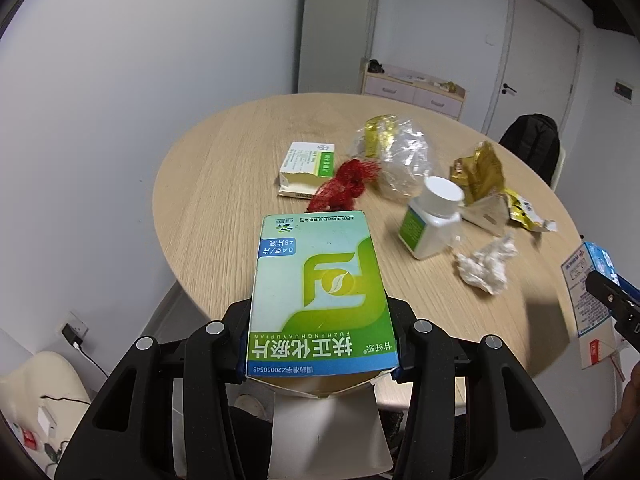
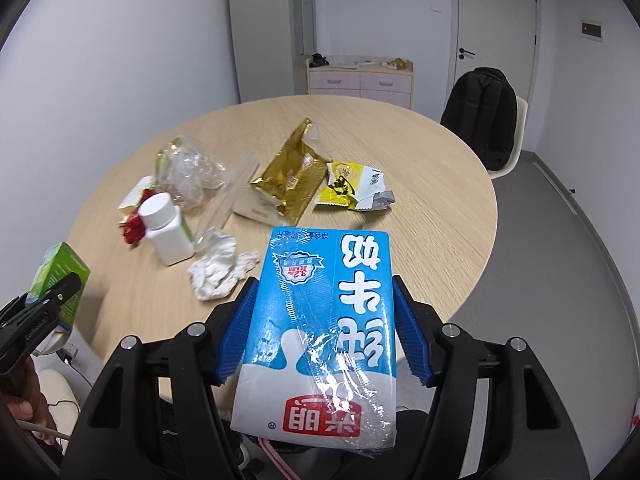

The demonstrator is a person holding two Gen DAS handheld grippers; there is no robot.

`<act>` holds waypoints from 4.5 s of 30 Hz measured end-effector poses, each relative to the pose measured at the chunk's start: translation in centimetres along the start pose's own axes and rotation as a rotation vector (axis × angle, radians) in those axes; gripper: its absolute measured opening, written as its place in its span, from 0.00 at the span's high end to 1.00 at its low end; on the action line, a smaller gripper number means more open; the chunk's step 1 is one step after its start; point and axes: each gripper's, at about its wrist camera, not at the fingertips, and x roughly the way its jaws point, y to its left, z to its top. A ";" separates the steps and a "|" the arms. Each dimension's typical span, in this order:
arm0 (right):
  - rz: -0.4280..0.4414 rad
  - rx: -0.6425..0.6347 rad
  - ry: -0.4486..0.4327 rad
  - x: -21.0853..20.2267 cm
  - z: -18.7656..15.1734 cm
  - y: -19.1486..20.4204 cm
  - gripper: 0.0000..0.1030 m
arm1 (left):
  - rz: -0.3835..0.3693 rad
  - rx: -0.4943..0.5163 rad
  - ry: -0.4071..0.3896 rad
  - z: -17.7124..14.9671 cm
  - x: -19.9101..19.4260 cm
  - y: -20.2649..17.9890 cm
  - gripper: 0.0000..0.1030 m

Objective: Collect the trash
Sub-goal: 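Lift both held boxes and carry them down over the black trash bin, then open the right tool to drop the milk carton into the bin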

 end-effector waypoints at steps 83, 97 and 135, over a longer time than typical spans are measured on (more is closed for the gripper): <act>0.081 -0.117 0.409 20.0 -21.0 6.4 0.40 | -0.056 0.023 0.296 -19.4 16.9 -0.1 0.54; 0.065 -0.109 0.559 28.4 -23.0 8.2 0.39 | -0.009 -0.007 0.437 -21.0 24.8 2.2 0.54; -0.056 -0.001 0.492 28.6 -22.6 -0.3 0.07 | -0.102 0.079 0.529 -22.4 29.6 -5.1 0.54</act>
